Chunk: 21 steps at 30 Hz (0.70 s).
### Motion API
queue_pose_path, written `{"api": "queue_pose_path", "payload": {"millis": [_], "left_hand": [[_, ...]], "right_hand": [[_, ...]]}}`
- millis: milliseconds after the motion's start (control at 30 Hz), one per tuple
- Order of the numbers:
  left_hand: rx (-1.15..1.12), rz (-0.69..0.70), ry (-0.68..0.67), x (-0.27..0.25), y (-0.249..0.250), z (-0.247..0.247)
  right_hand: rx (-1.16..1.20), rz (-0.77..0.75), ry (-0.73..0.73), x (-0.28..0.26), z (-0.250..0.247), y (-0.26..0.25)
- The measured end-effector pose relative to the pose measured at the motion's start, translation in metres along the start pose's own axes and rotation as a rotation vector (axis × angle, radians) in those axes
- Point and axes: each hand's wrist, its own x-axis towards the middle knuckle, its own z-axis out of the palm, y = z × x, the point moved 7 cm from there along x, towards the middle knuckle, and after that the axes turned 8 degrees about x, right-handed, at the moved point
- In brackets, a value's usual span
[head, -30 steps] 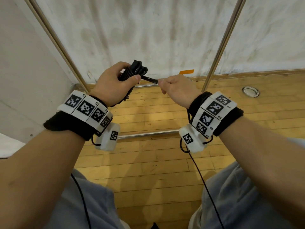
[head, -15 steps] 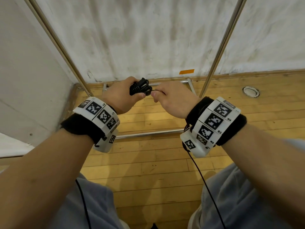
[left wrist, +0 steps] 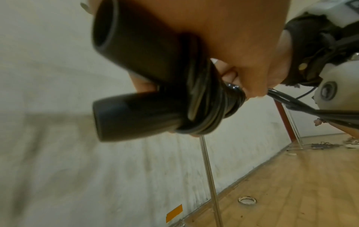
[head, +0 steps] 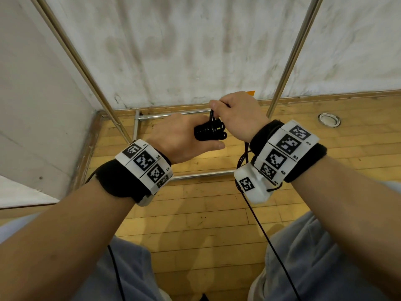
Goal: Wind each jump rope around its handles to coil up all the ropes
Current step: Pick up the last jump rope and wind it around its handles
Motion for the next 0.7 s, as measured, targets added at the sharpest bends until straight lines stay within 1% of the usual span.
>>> {"api": "queue_pose_path", "payload": {"millis": [100,167,267,367,533,700], "left_hand": [[-0.022,-0.003,0.049,-0.003,0.003,-0.005],[-0.021,0.022,0.081,-0.006,0.008,-0.007],[-0.088,0.066,0.142,-0.01,0.014,-0.017],[-0.19,0.022,0.196,-0.011,0.008,-0.027],[-0.341,-0.065,0.235,-0.012,0.002,-0.035],[-0.587,-0.104,0.27,-0.011,0.0,-0.042]], "right_hand": [[0.014,0.004,-0.008,0.003,-0.001,0.001],[0.051,0.033,-0.006,0.006,-0.005,0.006],[0.233,0.144,-0.022,0.01,-0.008,0.019],[0.461,0.217,-0.096,0.009,0.0,0.022],[0.667,0.313,-0.22,0.006,0.016,0.022],[0.745,0.35,-0.242,0.003,0.025,0.021]]}}
